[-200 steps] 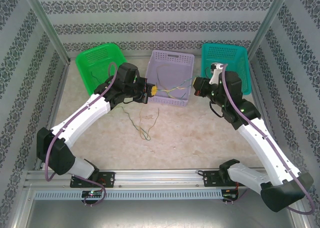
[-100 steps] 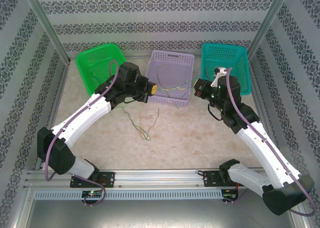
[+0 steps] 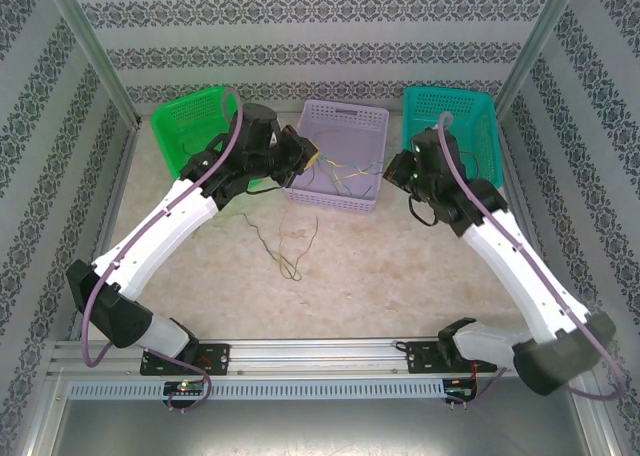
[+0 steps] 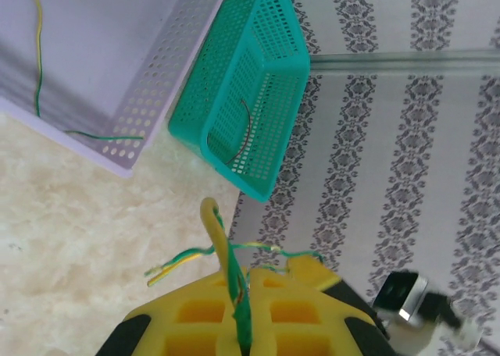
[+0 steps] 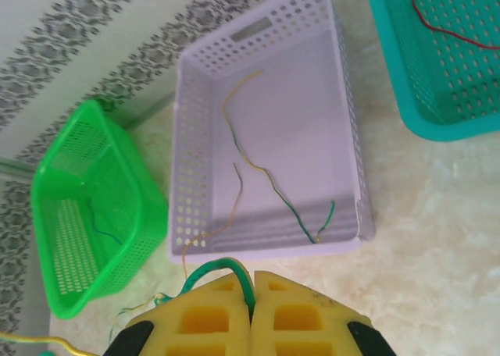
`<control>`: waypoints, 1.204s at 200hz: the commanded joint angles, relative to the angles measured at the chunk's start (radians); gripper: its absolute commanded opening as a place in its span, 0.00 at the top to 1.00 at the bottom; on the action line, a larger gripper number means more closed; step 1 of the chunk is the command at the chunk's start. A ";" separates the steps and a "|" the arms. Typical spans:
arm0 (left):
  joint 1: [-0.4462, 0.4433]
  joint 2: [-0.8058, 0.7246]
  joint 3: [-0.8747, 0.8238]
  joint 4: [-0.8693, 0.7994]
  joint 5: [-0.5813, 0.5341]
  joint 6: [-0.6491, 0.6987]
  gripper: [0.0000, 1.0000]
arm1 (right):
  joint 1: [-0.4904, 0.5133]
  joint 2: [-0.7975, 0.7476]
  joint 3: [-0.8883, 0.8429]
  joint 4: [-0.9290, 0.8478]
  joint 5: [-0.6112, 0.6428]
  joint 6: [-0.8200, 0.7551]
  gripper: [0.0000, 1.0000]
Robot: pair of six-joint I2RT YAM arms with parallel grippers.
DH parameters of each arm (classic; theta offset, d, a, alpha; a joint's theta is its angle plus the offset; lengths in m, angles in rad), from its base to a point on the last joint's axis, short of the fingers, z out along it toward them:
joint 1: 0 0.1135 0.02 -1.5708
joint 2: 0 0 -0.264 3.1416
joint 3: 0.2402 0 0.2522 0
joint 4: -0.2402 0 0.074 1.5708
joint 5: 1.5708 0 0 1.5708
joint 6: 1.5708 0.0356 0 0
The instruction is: Untangle the cables
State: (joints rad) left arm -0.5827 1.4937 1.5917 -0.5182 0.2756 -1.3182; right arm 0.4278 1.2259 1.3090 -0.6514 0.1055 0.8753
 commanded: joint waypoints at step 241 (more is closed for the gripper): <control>-0.195 -0.038 -0.184 -0.174 -0.232 0.349 1.00 | -0.244 0.045 -0.215 0.423 -0.108 0.599 1.00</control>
State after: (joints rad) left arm -0.7792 1.4517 1.3697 -0.4908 0.0803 -0.9470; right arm 0.2379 1.2514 1.0786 -0.3565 -0.1352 1.5223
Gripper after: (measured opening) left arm 0.049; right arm 0.056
